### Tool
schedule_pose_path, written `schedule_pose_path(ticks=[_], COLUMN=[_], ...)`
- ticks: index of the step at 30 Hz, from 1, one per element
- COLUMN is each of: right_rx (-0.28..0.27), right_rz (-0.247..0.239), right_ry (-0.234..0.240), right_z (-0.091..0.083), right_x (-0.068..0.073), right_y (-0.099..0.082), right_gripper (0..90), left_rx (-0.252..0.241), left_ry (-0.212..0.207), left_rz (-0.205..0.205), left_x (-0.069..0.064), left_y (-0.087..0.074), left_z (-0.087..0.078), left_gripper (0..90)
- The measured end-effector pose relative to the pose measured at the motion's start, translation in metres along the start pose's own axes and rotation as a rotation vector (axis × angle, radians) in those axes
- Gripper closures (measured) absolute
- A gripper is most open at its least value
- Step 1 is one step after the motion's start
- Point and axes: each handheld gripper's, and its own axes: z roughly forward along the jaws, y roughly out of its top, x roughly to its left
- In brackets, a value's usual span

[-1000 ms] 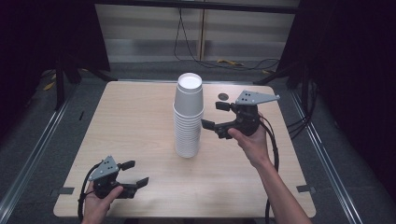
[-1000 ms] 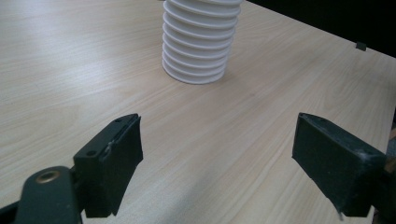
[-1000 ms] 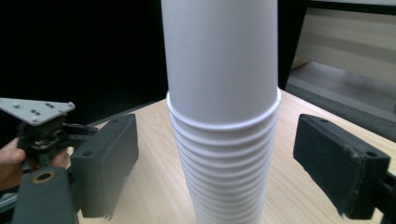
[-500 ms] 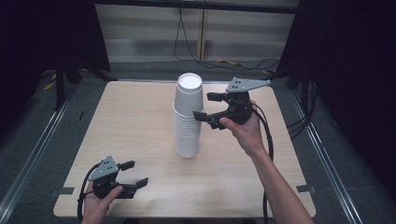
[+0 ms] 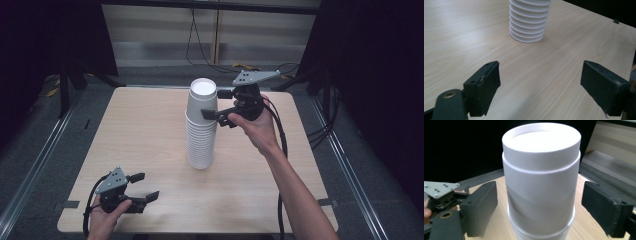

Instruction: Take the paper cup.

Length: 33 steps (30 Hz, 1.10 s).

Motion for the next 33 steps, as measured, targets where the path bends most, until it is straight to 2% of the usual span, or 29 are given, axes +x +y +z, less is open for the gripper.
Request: schedule_pose_path(ticks=[6,7,8,14,19,24,25,33], right_rx=[0.038,0.069,0.076,0.107,0.142,0.156,0.174,0.179], right_rz=[-0.015,-0.030,-0.033,-0.021,-0.030,-0.031,-0.042,-0.049], right_ry=[0.012,0.009,0.008,0.018,0.019,0.023,0.021,0.028], right_z=[0.007,0.010,0.011,0.016,0.020,0.024,0.026,0.029], right_x=[0.001,0.001,0.000,-0.003,-0.005,-0.006,-0.005,-0.005], right_y=[0.010,0.013,0.014,0.015,0.021,0.025,0.026,0.029], right_gripper=[13.7,13.6,13.7,13.8,13.7,13.8,14.2,16.6], left_rx=[0.002,-0.003,-0.005,0.001,0.005,0.005,0.007,0.023], left_ry=[-0.002,-0.007,-0.009,-0.006,-0.008,-0.010,-0.010,-0.006], left_rz=[0.000,-0.003,-0.002,0.003,0.002,0.002,0.003,0.012], left_x=[0.000,0.000,0.000,0.000,0.000,0.000,0.000,0.002], left_y=[0.000,0.000,0.000,0.000,0.000,0.000,0.000,0.000], left_z=[0.000,0.000,0.000,0.000,0.001,0.001,0.000,-0.001], left_gripper=[16.0,16.0,16.0,16.0,16.0,16.0,16.0,16.0])
